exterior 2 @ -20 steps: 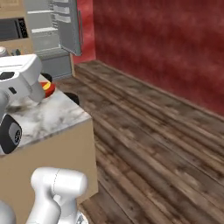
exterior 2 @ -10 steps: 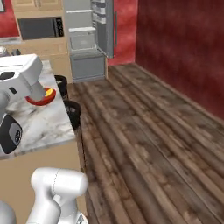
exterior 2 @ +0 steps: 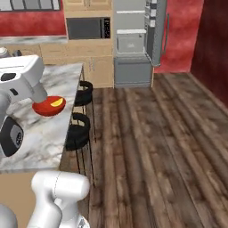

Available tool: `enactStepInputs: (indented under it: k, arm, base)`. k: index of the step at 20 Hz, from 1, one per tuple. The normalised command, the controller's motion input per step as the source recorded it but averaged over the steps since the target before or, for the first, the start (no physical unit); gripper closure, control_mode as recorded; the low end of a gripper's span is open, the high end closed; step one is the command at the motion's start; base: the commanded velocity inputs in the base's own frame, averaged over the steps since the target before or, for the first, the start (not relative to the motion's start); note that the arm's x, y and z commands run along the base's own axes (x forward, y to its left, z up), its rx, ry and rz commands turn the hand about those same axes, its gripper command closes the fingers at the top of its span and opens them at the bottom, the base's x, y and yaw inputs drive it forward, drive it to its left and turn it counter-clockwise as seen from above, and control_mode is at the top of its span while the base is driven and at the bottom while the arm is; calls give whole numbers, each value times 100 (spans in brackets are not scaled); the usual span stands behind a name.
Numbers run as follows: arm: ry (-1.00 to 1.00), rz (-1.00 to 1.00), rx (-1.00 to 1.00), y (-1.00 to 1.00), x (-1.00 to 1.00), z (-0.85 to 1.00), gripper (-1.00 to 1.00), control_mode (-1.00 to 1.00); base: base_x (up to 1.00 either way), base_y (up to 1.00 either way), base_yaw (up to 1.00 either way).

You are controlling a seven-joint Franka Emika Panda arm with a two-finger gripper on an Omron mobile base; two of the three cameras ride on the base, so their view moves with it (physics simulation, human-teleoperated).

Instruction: There is a bowl on the dining counter. Grab a lemon wedge from the fridge and place it in the bowl. Then get the liquor bottle and glass cup from the cabinet and place them next to the bowl.

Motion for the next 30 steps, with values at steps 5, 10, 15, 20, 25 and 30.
enactStepInputs:
  k: [5, 10, 15, 20, 25, 30]
  arm:
    - [0, 0, 0, 0, 0, 0, 100, 100]
    - [0, 0, 0, 0, 0, 0, 100, 100]
    - [0, 0, 0, 0, 0, 0, 100, 100]
    - [0, 0, 0, 0, 0, 0, 100, 100]
    - [0, 0, 0, 0, 0, 0, 100, 100]
    - [0, 0, 0, 0, 0, 0, 100, 100]
  base:
    - [71, -45, 56]
    - [50, -59, 52]
    - [45, -65, 50]
    - [45, -72, 47]
    - [28, -84, 45]
    - [1, -99, 39]
